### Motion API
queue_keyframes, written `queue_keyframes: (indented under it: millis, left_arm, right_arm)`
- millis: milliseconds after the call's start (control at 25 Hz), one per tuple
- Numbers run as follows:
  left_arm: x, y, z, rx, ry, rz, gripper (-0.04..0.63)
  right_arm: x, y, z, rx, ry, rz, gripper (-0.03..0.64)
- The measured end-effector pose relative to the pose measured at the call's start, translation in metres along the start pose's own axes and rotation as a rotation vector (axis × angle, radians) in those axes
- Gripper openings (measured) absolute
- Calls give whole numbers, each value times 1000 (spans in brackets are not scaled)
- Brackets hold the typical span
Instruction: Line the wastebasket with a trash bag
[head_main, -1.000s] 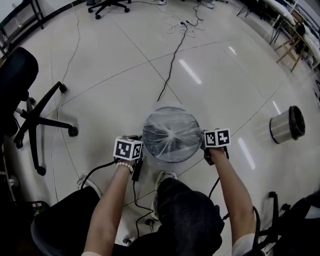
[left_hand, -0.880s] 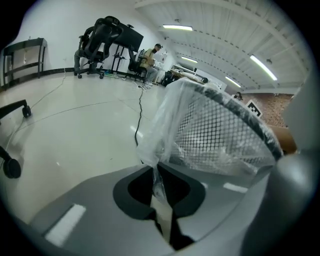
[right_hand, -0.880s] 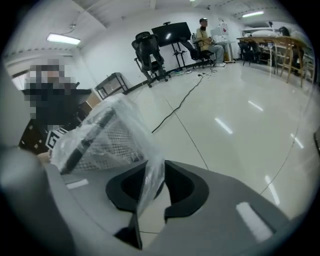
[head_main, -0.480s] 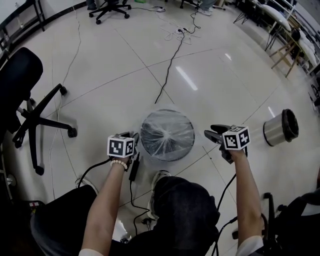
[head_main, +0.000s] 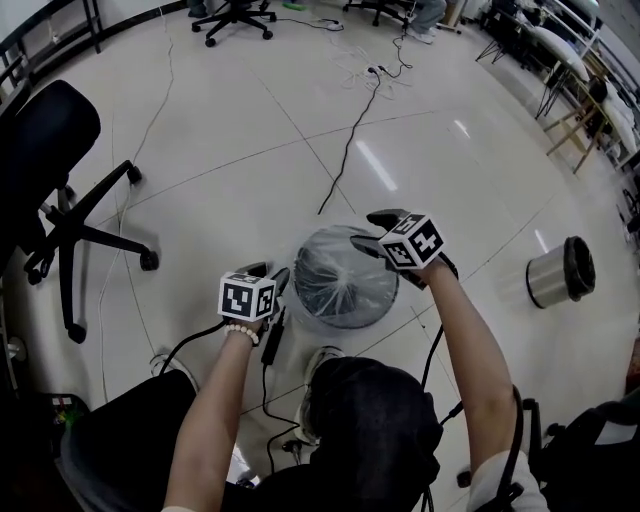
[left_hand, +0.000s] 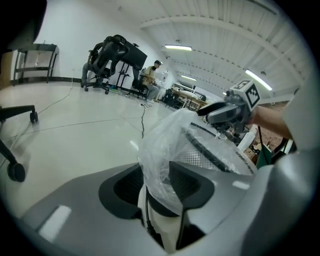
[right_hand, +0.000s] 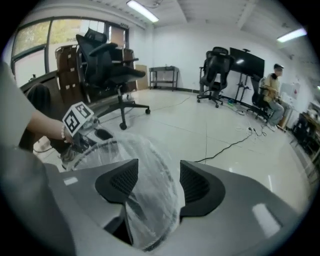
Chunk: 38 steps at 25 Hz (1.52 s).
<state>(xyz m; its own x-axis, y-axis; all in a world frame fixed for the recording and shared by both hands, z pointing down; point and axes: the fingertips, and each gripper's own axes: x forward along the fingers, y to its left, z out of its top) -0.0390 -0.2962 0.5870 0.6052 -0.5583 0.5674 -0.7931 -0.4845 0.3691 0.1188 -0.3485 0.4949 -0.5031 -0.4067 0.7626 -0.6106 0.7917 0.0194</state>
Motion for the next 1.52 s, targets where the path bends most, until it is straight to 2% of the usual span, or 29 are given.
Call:
queue_keyframes:
  millis: [80,160,240,280,360,440,560,600,680,800,880,960,1120,1160,1200,1240,1320,1400,1520]
  left_arm:
    - [1,2,3,21,-2,6,172]
    - [4,3,3,40,7,10,166]
    - [7,7,-1,52,30,12,135]
    - [9,8,-4,54,41,13,102]
    - [14,9,-10,62,65,14,87]
    - [20,4,-18,82,93,7,87]
    - [27,-4,-25,104,120,-17,87]
    - [29,-5,-27,104,127,-28,87]
    - [29,-6,-33,93,141,-44,94]
    - [23,-4,-40,53,129,-49,124]
    - [16,-2,-37,30,96,-43,145]
    - [8,0,-32,-11,55,-46,169]
    - [-9,-1,-25,-143,-22,-89,239]
    - [-13,-1,-24,-173,-39,-102,249]
    - [-16,-2,-21,-198,-61,-116,249]
    - [-20,-4,-18,-216,-85,-132,245]
    - [-26,-10,-11,-228,-123,-161,239]
    - [-32,-12,-6,-226,-147,-159,239]
    - [-45,-9,10,-229,-213,-139,238]
  right_arm:
    - [19,2,-2,-98,92,0,245]
    - [27,-3,-1,-171,137,-33,2]
    - [30,-16,6,-163,122,-71,0]
    - [32,-25,10,-135,104,-96,2]
    - [37,-47,14,-67,90,-147,2]
    - [47,-62,7,-22,130,-168,2]
    - [60,-72,-17,-20,235,-155,2]
    - [62,-74,-24,-11,259,-140,5]
    - [61,-77,-36,67,259,-99,65]
    - [44,-87,-53,250,203,-59,215]
    - [27,-94,-54,330,142,-45,255]
    - [9,-96,-52,372,89,-46,278]
    - [-27,-95,-52,352,70,-102,276]
    - [-35,-90,-48,347,61,-103,231]
    - [-42,-82,-42,309,50,-101,48]
    - [-46,-68,-35,239,49,-85,0]
    - [-44,-22,-29,69,117,-2,0]
    - [-36,28,-32,-71,238,100,2]
    - [-28,82,-22,-201,305,248,2]
